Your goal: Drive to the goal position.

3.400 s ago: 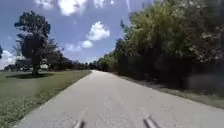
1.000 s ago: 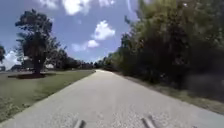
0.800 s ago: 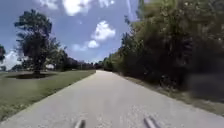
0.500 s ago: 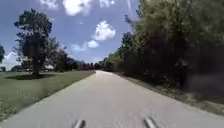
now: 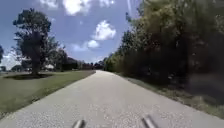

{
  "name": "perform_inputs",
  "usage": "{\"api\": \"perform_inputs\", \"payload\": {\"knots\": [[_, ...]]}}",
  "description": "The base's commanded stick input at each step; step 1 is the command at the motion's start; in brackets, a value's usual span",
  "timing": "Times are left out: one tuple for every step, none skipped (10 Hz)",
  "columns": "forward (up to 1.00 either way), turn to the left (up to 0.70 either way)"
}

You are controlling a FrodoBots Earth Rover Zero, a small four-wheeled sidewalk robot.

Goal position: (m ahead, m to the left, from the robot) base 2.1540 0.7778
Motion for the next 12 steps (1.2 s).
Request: {"api": "perform_inputs", "payload": {"knots": [[0.5, 0.0], [0.5, 0.0], [0.5, 0.0], [0.5, 0.19], [0.5, 0.44], [0.5, 0.5], [0.5, 0.5], [0.5, 0.5], [0.5, 0.28], [0.5, 0.03], [0.5, 0.0], [0.5, 0.0]]}}
